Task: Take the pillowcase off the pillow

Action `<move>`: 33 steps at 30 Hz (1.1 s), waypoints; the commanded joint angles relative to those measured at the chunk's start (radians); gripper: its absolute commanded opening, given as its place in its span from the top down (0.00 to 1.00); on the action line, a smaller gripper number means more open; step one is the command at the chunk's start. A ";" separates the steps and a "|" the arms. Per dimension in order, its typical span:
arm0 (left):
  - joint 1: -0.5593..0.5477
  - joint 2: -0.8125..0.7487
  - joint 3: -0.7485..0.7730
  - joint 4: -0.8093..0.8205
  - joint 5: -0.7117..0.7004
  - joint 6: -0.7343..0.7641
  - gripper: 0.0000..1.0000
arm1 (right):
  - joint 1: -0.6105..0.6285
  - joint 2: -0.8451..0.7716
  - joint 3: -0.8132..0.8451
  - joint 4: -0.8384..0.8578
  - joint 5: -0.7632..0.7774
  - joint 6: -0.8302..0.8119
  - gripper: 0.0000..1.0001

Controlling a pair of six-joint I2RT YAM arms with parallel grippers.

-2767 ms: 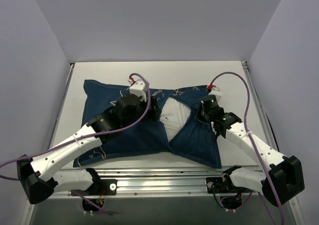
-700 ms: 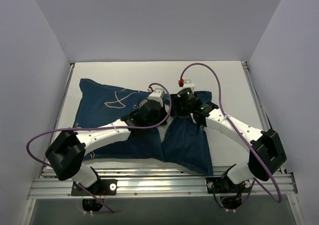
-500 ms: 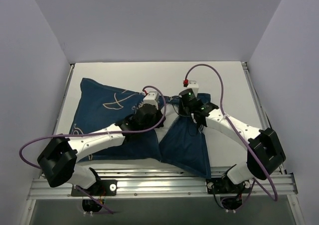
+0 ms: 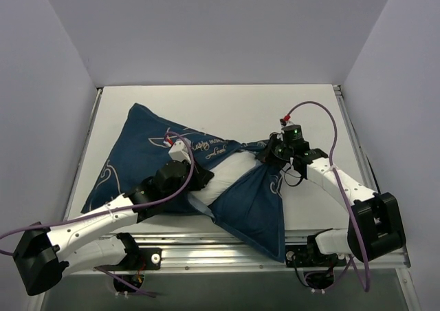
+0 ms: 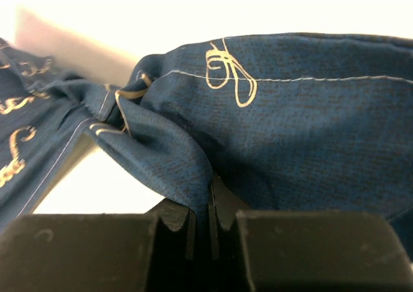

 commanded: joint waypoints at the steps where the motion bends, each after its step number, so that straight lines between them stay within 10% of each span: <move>1: 0.036 -0.103 -0.029 -0.334 -0.142 0.028 0.98 | -0.140 0.038 -0.064 0.064 0.169 -0.045 1.00; 10: 0.036 -0.099 0.023 -0.262 -0.064 0.167 0.97 | -0.105 0.033 -0.187 0.193 0.034 -0.091 1.00; 20: -0.023 0.182 0.438 -0.199 0.102 0.521 0.18 | 0.082 0.000 -0.206 0.266 0.131 -0.059 1.00; 33: -0.020 0.672 0.908 -0.348 0.226 0.746 0.07 | 0.093 -0.111 -0.163 0.210 0.168 -0.091 1.00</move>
